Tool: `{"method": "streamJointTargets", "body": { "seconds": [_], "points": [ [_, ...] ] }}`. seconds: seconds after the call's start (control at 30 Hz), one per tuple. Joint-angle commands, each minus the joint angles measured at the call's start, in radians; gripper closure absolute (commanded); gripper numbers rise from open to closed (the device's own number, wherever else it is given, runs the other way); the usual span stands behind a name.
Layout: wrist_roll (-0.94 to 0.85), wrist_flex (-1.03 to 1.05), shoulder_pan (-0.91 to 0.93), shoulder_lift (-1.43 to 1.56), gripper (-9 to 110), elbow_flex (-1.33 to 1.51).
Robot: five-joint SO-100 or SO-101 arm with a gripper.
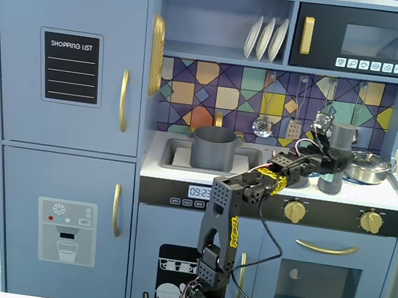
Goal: Put salt in the gray recipient
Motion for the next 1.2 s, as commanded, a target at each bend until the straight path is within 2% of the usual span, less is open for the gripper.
{"method": "streamJointTargets", "body": {
  "seconds": [0.0, 0.53, 0.6, 0.73, 0.83, 0.97, 1.17],
  "points": [
    [0.015, -0.057, 0.018, 0.121, 101, 0.0],
    [-0.032, -0.132, 0.025, 0.137, 98, 0.092],
    [-0.02, -0.127, 0.029, 0.141, 93, 0.097],
    [-0.078, -0.109, 0.04, 0.152, 72, 0.11],
    [-0.081, -0.107, 0.043, 0.163, 67, 0.115],
    [-0.035, -0.11, 0.048, 0.187, 53, 0.13],
    [-0.035, -0.083, 0.058, 0.252, 48, 0.17]
  ]
}}
